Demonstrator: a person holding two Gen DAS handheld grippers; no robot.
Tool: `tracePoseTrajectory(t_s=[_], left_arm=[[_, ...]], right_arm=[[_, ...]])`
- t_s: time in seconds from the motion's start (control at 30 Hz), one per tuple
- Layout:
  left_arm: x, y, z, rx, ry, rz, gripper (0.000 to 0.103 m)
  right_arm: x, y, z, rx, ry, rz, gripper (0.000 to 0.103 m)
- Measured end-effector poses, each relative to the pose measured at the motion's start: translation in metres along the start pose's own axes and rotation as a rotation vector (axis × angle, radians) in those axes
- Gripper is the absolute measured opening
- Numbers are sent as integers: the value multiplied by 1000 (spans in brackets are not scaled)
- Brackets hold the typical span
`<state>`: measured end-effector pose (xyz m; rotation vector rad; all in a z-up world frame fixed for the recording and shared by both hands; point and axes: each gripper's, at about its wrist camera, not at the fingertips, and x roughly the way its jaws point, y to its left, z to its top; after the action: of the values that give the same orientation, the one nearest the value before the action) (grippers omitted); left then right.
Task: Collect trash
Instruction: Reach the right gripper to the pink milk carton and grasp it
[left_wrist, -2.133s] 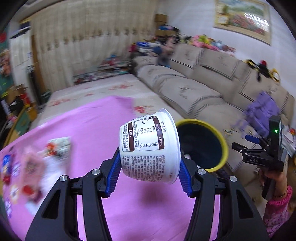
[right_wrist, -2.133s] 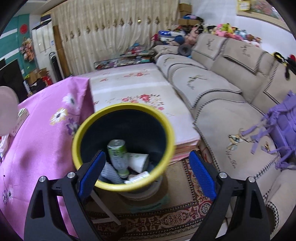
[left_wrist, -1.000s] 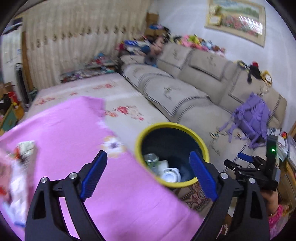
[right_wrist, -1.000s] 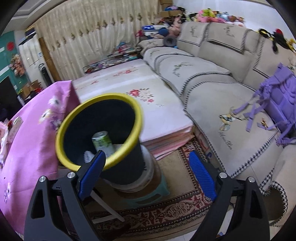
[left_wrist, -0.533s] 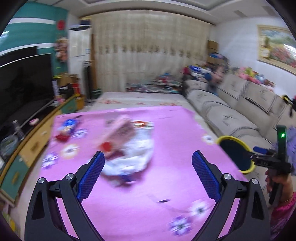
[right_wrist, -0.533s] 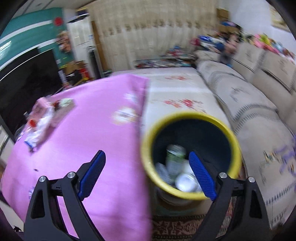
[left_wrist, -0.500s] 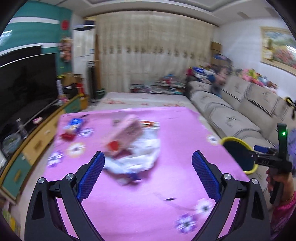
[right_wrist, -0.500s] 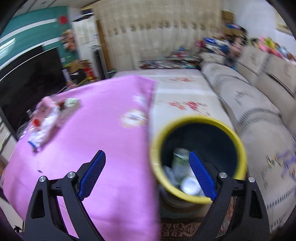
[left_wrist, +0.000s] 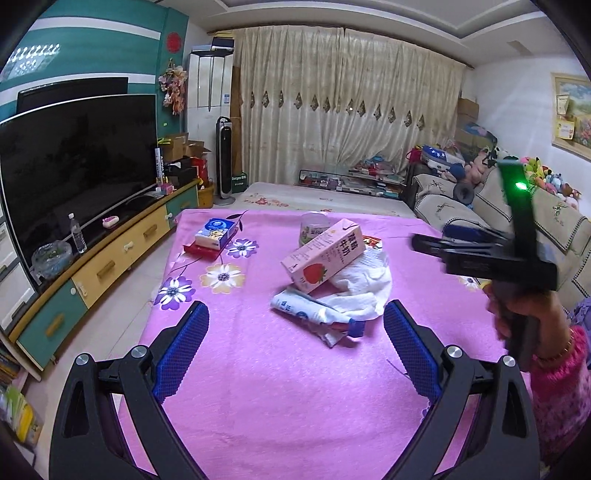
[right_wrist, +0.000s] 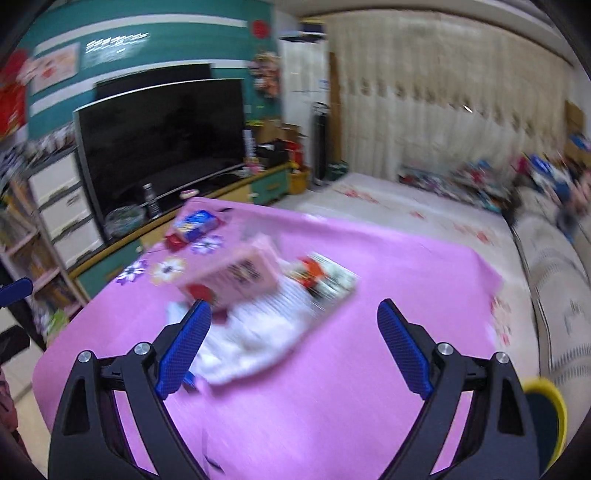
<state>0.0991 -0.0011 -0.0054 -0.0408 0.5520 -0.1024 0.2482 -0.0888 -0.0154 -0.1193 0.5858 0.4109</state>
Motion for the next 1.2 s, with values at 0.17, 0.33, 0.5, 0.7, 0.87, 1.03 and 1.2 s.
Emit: tracePoseTrajectory(t_s=[0.17,0.33,0.5,0.7,0.87,1.03,1.2], left_arm=[[3,10,-4,-25,14,3,94],[8,18,-7,-40,28,1,94],[15,20,-10,-54,43,-10,94],[20,19,-10,-59,56,-21,94],[15,14,-10,-54,49,-26,94],[14,15,-11,-61,47,-25,94],[20,15,-12,-58,61,-24,94]], right_arm=[[47,17,22,-45,46,27,87],[73,13,37,-34,70,126,87],[101,4,42,-28,127,175,87],[82,29,25,-35,170,313,87],[65,48,18,-53,223,426,87],[62,36,25,-117,178,280,87],[85,32,21,-255,199,261,87]])
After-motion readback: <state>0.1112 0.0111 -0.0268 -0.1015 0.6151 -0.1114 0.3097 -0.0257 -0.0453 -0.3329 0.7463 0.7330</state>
